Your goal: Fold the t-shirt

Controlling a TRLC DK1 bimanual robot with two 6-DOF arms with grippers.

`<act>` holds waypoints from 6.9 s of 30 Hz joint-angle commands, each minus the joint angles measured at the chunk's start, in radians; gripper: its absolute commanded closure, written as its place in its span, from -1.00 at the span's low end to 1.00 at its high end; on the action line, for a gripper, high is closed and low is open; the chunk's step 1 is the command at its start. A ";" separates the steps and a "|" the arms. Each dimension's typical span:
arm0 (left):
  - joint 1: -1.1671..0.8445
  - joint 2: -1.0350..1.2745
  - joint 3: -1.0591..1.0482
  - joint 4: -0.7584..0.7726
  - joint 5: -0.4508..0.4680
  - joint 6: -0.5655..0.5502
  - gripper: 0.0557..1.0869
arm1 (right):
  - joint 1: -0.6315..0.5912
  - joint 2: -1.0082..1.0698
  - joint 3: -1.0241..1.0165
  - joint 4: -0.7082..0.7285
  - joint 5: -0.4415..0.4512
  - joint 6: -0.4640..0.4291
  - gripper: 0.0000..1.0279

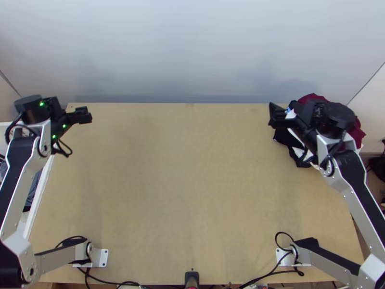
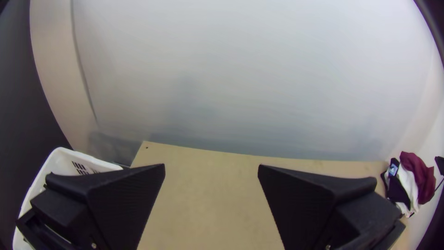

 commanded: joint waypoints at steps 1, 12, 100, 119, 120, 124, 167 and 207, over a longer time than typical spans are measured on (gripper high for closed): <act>-0.083 0.100 0.067 0.008 -0.132 0.068 -0.90 | 0.056 0.024 0.028 -0.027 -0.012 0.036 -0.93; -0.066 0.150 0.064 -0.013 -0.151 0.041 -0.90 | 0.163 -0.016 -0.002 -0.123 -0.032 0.025 -0.92; 0.647 1.018 0.923 -0.371 -0.030 0.259 0.93 | 0.575 0.283 0.228 -0.430 -0.112 -0.022 -0.89; 0.504 0.655 0.940 -0.613 0.001 0.317 0.93 | 0.562 0.255 0.219 -0.430 -0.106 -0.039 -0.89; 0.475 0.635 0.940 -0.639 -0.001 0.317 0.93 | 0.558 0.249 0.212 -0.430 -0.106 -0.039 -0.89; 0.333 0.570 0.868 -0.716 -0.001 0.269 0.93 | 0.533 0.220 0.168 -0.430 -0.107 -0.039 -0.89; -1.074 0.896 1.052 -0.609 -0.143 -0.205 0.93 | 0.156 -0.585 -0.598 -0.352 -0.109 -0.048 -0.89; -0.688 0.495 0.306 -0.667 -0.113 -0.206 -0.91 | 0.435 0.103 -0.473 -0.125 -0.072 -0.183 -0.86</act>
